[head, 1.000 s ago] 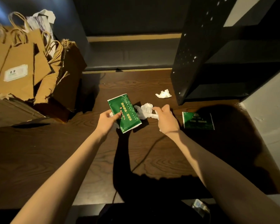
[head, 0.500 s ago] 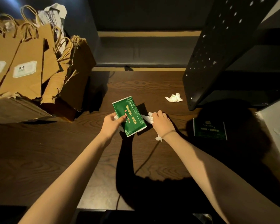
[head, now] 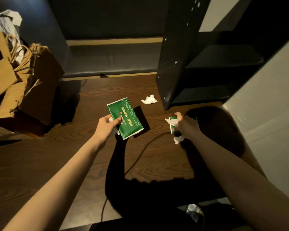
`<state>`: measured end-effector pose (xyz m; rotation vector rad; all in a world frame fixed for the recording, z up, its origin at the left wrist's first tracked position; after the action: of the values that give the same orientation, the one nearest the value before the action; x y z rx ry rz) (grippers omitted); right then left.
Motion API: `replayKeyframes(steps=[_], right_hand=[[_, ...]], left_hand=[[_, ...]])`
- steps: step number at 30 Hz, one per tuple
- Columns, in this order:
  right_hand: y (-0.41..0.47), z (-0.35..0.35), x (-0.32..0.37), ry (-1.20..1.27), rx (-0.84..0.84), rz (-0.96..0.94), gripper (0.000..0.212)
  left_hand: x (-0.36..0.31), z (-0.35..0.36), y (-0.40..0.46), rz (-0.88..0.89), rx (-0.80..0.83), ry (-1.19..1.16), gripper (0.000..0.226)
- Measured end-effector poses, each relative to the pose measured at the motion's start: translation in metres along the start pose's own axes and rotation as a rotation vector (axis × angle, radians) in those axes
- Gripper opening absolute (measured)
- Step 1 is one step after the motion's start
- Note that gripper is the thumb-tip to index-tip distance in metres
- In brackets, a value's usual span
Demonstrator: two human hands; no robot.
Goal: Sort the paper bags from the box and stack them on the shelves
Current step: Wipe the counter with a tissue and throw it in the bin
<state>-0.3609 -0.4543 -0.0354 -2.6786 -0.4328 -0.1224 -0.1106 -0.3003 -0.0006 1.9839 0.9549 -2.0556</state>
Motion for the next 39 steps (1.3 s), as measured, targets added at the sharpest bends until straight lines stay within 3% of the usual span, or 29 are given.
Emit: replayKeyframes(steps=[2, 6, 14, 19, 22, 25, 27, 31, 36, 39], right_hand=[[-0.001, 0.004, -0.004, -0.112, 0.026, 0.008, 0.061], [0.004, 0.009, -0.006, -0.14, 0.047, 0.034, 0.044], [0.006, 0.003, -0.006, -0.265, 0.143, 0.029, 0.058], [0.009, 0.002, 0.007, -0.208, 0.179, -0.007, 0.05], [0.006, -0.016, 0.036, 0.114, 0.156, -0.166, 0.049], [-0.007, -0.038, 0.064, 0.761, 0.179, -0.21, 0.02], [-0.014, -0.048, 0.083, 0.987, 0.235, -0.23, 0.027], [-0.02, -0.057, 0.117, 1.07, 0.263, -0.268, 0.031], [-0.005, -0.064, 0.14, 0.871, 0.017, -0.223, 0.028], [-0.003, -0.06, 0.151, 0.883, 0.033, -0.217, 0.021]], left_hand=[[0.003, 0.004, 0.001, -0.015, 0.01, -0.002, 0.017], [0.006, 0.004, 0.005, -0.021, 0.017, 0.041, 0.017], [0.009, -0.001, 0.007, 0.0, 0.033, 0.096, 0.018], [0.005, -0.002, 0.005, 0.056, 0.035, 0.17, 0.026], [0.001, -0.003, 0.004, 0.088, 0.044, 0.223, 0.028], [-0.006, 0.002, 0.002, 0.103, 0.105, 0.262, 0.027], [-0.016, 0.011, -0.002, 0.125, 0.152, 0.217, 0.028], [-0.03, 0.019, -0.006, 0.161, 0.186, 0.102, 0.029], [-0.036, 0.01, -0.002, 0.158, 0.158, 0.026, 0.023], [-0.034, 0.006, 0.004, 0.128, 0.14, -0.017, 0.016]])
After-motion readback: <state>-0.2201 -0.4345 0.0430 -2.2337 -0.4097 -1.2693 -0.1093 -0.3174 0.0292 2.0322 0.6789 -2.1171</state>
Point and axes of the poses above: each hand's wrist, its own y-axis towards the middle knuckle, its own z-axis out of the palm, x = y × z, the point moved 7 cm from there along y, towards the middle knuckle, and after that the axes turned 1 degree about -z, right-handed, at the moved point
